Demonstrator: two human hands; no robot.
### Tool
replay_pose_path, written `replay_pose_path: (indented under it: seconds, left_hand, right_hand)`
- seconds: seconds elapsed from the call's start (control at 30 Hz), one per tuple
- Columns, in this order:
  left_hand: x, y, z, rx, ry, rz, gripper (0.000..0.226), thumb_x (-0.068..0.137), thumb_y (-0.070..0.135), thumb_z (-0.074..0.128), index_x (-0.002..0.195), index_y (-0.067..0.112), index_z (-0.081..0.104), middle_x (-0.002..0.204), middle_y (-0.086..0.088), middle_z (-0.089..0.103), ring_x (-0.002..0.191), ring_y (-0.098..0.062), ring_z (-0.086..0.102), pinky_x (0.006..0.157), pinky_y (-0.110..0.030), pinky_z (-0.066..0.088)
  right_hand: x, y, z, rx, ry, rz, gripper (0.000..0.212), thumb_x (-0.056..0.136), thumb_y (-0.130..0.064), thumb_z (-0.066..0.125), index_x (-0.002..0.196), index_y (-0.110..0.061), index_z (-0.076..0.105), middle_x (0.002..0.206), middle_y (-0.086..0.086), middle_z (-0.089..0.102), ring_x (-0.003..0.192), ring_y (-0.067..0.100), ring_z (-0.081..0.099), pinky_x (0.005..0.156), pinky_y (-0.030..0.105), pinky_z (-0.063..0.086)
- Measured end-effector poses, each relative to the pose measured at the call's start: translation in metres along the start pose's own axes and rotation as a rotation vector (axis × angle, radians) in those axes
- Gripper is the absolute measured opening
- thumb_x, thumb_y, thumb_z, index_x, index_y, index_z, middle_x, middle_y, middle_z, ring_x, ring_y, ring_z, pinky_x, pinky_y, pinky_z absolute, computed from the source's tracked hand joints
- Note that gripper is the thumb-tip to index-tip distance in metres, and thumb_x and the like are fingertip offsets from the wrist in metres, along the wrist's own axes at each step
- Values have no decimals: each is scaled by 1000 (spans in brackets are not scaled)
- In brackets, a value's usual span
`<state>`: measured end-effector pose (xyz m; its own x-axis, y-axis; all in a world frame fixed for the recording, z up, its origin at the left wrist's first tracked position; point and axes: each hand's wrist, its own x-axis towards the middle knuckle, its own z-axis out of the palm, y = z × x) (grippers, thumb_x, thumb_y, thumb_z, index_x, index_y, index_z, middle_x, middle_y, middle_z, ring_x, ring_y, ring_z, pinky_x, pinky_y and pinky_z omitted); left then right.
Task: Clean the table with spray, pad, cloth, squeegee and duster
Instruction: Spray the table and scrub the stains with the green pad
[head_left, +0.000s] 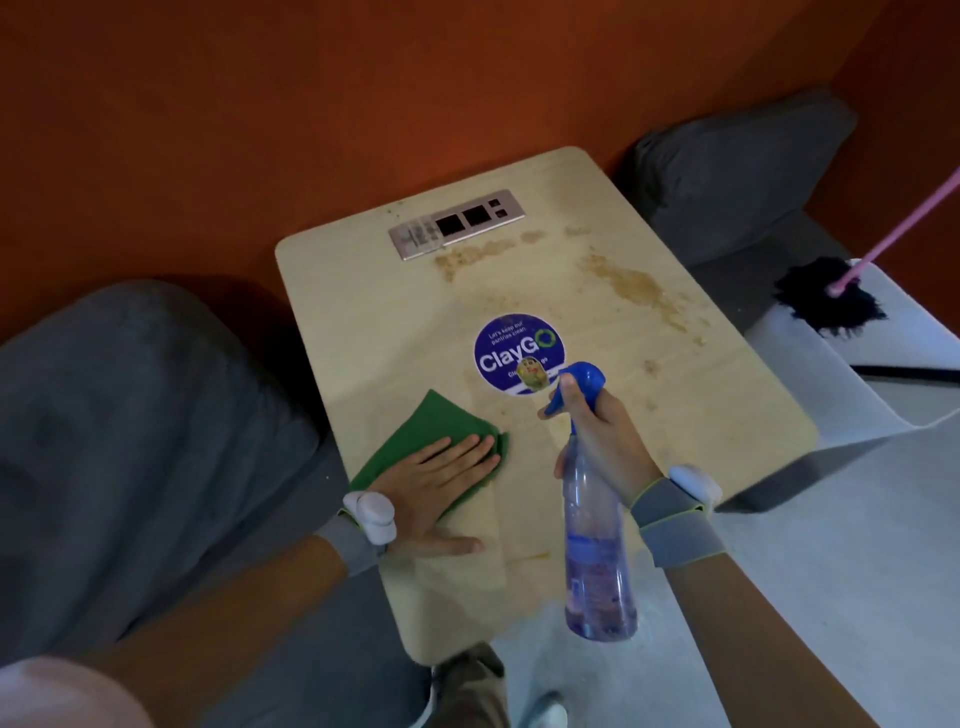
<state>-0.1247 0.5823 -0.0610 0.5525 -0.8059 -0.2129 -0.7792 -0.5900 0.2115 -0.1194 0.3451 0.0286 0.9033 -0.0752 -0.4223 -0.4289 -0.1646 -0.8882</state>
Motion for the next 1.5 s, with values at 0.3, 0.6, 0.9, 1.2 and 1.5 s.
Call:
replay_pose_path:
  seconds: [0.3, 0.6, 0.9, 1.2, 1.5]
  left_hand:
    - [3, 95, 27, 28, 9, -39, 101, 82, 83, 19, 152, 18, -10, 159, 0, -10, 147, -18, -9, 119, -39, -1]
    - [41, 150, 33, -1, 69, -61, 100, 82, 82, 21, 153, 17, -7, 160, 1, -10, 147, -13, -10, 120, -35, -4]
    - [78, 169, 42, 18, 148, -65, 61, 99, 42, 24, 152, 11, 19, 158, -6, 17, 145, -18, 19, 118, -33, 12]
    - [109, 186, 40, -30, 237, -269, 55, 99, 34, 25, 145, 7, 37, 149, -10, 39, 136, -22, 40, 111, -34, 32]
    - [135, 185, 38, -97, 177, -157, 52, 104, 14, 24, 153, 15, 7, 160, -3, 4, 148, -17, 1, 116, -23, -5]
  right_hand:
    - [-90, 47, -43, 11, 75, -2, 43, 99, -47, 42, 88, -9, 58, 93, 5, 71, 41, 32, 56, 53, 30, 49]
    - [-118, 79, -64, -81, 169, -28, 48, 100, -43, 43, 84, -7, 68, 86, 0, 70, 88, 8, 61, 91, 29, 42]
    - [-141, 92, -83, -80, 252, -72, 41, 100, -38, 45, 68, -17, 60, 58, -7, 47, 61, 7, 47, 69, 25, 37]
    - [-156, 107, -100, -14, 223, 5, 51, 97, -52, 44, 90, -4, 60, 64, 33, 58, 52, 43, 61, 66, 46, 53]
    - [-158, 111, -106, -17, 283, 15, 46, 99, -43, 45, 88, -1, 60, 39, -3, 46, 42, 14, 57, 58, 26, 50]
